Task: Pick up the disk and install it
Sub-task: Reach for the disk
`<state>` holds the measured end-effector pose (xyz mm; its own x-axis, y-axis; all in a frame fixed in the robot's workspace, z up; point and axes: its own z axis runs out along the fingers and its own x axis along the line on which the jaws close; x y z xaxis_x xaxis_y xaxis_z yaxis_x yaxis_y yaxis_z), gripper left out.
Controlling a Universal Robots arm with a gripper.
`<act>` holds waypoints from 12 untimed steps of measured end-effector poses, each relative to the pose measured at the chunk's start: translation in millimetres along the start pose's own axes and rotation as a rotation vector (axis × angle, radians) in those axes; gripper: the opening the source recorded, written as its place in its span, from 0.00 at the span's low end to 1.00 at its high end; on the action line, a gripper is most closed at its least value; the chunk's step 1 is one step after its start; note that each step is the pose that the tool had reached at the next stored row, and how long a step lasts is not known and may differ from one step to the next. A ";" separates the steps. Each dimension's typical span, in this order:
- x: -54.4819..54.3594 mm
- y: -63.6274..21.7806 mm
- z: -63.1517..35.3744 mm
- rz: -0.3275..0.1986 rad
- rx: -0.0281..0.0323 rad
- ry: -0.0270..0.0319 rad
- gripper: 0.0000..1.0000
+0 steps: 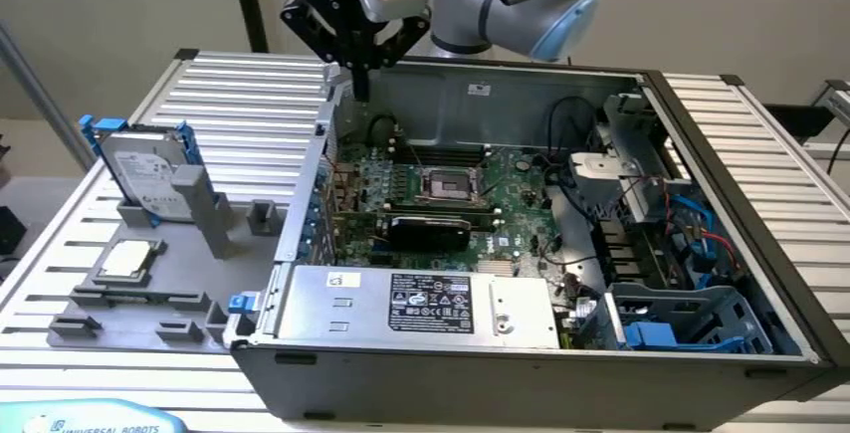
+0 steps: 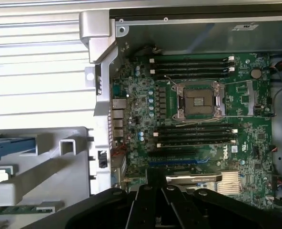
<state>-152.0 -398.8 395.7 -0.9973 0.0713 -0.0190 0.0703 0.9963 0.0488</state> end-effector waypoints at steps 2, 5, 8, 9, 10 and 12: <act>8.9 -0.6 -0.3 0.000 0.0001 0.0001 0.11; 22.5 -1.6 -0.5 0.000 0.0001 0.0000 0.11; 36.4 -2.6 -0.6 0.000 0.0000 0.0000 0.11; 40.9 -2.9 -0.6 0.000 0.0000 0.0001 0.11; 45.4 -3.2 -0.7 0.000 0.0001 0.0000 0.11; 54.4 -3.8 -0.7 0.000 0.0000 0.0000 0.11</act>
<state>-206.5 -398.8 395.2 -0.9973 0.0713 -0.0190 0.0703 0.9963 0.0488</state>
